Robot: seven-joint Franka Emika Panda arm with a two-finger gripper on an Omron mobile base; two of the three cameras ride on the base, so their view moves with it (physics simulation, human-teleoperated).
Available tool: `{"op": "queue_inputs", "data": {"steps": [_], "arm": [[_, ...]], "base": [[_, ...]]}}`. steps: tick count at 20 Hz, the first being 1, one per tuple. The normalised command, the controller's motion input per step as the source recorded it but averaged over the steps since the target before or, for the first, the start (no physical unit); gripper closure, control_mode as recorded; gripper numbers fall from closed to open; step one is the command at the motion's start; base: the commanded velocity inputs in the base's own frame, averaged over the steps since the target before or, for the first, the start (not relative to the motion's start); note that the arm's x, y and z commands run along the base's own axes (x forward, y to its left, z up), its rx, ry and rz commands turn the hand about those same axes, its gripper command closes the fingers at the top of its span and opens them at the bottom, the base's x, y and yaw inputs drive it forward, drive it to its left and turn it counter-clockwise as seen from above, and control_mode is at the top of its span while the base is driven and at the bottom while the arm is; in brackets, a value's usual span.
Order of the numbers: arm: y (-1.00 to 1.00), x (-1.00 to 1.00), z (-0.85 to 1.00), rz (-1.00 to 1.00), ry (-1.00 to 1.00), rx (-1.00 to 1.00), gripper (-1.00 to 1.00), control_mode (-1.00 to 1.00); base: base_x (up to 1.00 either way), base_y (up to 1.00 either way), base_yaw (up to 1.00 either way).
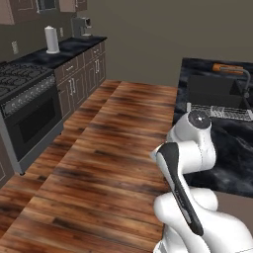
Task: Place the onion and cucumber inside the fridge drawer. Close the drawer after placing the vegetables.
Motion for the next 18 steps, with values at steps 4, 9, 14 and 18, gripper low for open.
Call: {"op": "queue_inputs", "data": {"steps": [4, 9, 14, 18], "arm": [[0.00, -0.72, 0.44, -0.03, 0.00, 0.02, 1.00, -1.00], [0.00, -0.37, 0.11, -0.05, 0.01, 0.00, 1.00, -1.00], [0.10, 0.00, 0.00, 0.01, 0.01, -0.02, 1.00, -1.00], [0.00, -0.03, -0.02, 0.00, 0.00, 0.00, 1.00, -1.00]], "base": [[0.00, 0.00, 0.00], [0.00, 0.00, 0.00], [0.00, 0.00, 0.00], [0.00, 0.00, 0.00]]}}
